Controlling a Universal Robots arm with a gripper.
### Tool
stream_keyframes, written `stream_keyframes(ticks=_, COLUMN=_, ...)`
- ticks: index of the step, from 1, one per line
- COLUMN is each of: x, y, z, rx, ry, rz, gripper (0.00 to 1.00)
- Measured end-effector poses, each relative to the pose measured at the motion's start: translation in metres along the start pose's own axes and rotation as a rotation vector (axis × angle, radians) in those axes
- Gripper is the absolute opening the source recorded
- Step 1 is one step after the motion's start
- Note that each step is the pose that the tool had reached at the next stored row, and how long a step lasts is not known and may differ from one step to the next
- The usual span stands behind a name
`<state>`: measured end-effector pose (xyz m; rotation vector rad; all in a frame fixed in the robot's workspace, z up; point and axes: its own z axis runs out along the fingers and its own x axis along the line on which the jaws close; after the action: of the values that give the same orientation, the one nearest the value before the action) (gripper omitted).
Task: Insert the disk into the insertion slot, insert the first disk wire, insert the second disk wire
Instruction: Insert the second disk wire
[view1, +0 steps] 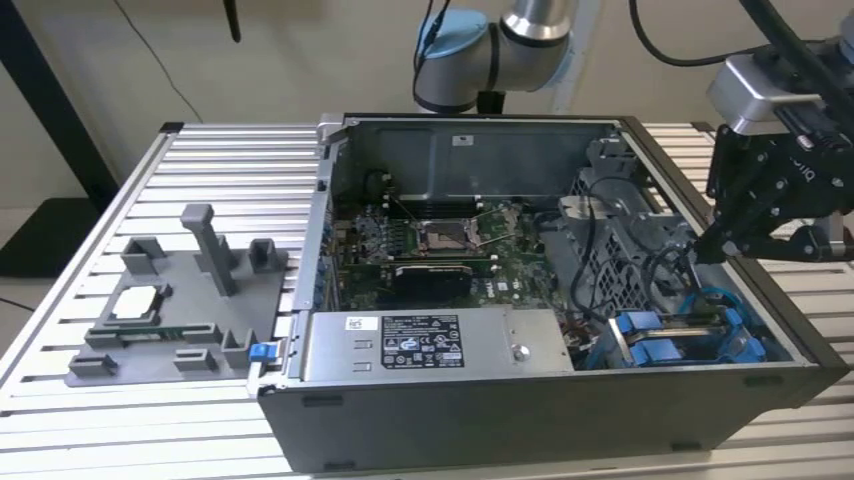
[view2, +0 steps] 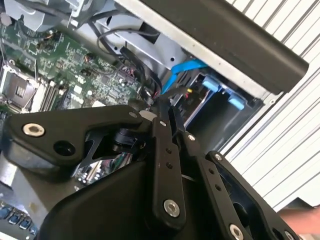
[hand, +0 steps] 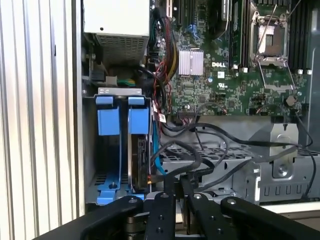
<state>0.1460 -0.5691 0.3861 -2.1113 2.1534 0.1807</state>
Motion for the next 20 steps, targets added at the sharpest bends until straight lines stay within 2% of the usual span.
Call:
stream_keyframes(ticks=7, x=0.0006, y=0.0316, z=-0.0003, rx=0.0000, ry=-0.0003, rz=0.000, gripper=0.00)
stream_keyframes(ticks=9, x=0.0009, y=0.0369, z=-0.0003, rx=0.0005, ry=0.0009, rz=0.000, gripper=0.00)
stream_keyframes(ticks=10, x=0.0013, y=0.0375, z=-0.0004, rx=0.0007, ry=0.0053, rz=0.000, gripper=0.00)
stream_keyframes(ticks=14, x=0.0033, y=0.0375, z=-0.0005, rx=0.0016, ry=0.0506, rz=0.000, gripper=0.00)
stream_keyframes(ticks=15, x=0.0040, y=0.0375, z=-0.0007, rx=0.0018, ry=0.0644, rz=0.000, gripper=0.00)
stream_keyframes(ticks=17, x=0.0046, y=0.0375, z=-0.0004, rx=0.0022, ry=0.0853, rz=0.000, gripper=0.00)
stream_keyframes(ticks=18, x=0.0048, y=0.0375, z=0.0004, rx=0.0023, ry=0.0911, rz=0.000, gripper=0.00)
stream_keyframes(ticks=20, x=0.0052, y=0.0375, z=0.0022, rx=0.0024, ry=0.0966, rz=0.000, gripper=0.00)
